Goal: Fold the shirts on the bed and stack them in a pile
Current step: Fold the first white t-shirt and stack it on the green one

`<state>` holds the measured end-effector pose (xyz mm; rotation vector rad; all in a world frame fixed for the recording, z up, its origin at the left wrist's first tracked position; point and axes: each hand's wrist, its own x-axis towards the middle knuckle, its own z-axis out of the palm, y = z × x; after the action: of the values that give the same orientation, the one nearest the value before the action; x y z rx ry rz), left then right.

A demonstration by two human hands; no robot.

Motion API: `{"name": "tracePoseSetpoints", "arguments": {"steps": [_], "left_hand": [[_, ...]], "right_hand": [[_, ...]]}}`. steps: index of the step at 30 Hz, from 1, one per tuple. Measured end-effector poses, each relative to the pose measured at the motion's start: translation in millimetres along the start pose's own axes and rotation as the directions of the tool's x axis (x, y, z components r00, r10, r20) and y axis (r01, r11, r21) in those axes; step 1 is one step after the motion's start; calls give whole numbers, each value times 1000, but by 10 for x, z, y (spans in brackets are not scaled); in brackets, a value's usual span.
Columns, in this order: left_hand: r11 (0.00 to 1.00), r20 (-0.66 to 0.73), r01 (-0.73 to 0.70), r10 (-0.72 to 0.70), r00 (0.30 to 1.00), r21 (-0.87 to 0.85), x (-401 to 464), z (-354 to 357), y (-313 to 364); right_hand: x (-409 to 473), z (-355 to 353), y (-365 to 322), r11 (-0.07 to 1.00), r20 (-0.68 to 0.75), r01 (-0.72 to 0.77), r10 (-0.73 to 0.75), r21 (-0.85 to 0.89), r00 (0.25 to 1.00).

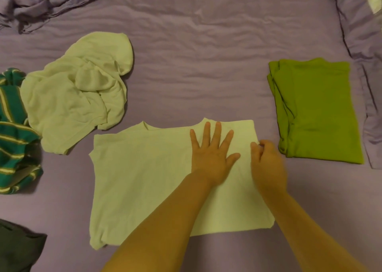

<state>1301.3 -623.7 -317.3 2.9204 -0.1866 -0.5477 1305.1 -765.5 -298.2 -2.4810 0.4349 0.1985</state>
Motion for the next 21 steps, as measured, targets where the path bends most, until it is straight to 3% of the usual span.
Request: {"name": "tracePoseSetpoints", "arguments": {"steps": [4,8,10,12,14,16,17,21], "left_hand": [[987,-56,7,-16,998,-161,-159,-42,57],[861,-138,48,-136,981,-506,-458,-107,198],[676,-32,109,-193,981,-729,-552,-177,297],[407,114,203,-233,966,-891,-602,-294,356],[129,274,307,-223,935,-943,-614,-391,355],[-77,386,378,-190,903,-923,-642,-493,298],[-142,414,394,-172,894,-908,-654,-529,245],[-360,455,390,-115,883,-848,-759,-551,-46]], "right_hand": [[-126,-5,66,996,74,47,-53,76,996],[-221,-87,67,978,147,-137,113,160,983],[-273,-129,74,959,208,-169,122,228,971],[-309,-176,36,887,334,-265,136,377,933],[-336,-242,-71,701,538,-474,152,533,829],[-375,-311,-211,516,685,-623,92,588,723],[-403,-330,-283,503,717,-635,44,586,696],[-584,-216,-482,620,719,-521,-102,586,687]]}}
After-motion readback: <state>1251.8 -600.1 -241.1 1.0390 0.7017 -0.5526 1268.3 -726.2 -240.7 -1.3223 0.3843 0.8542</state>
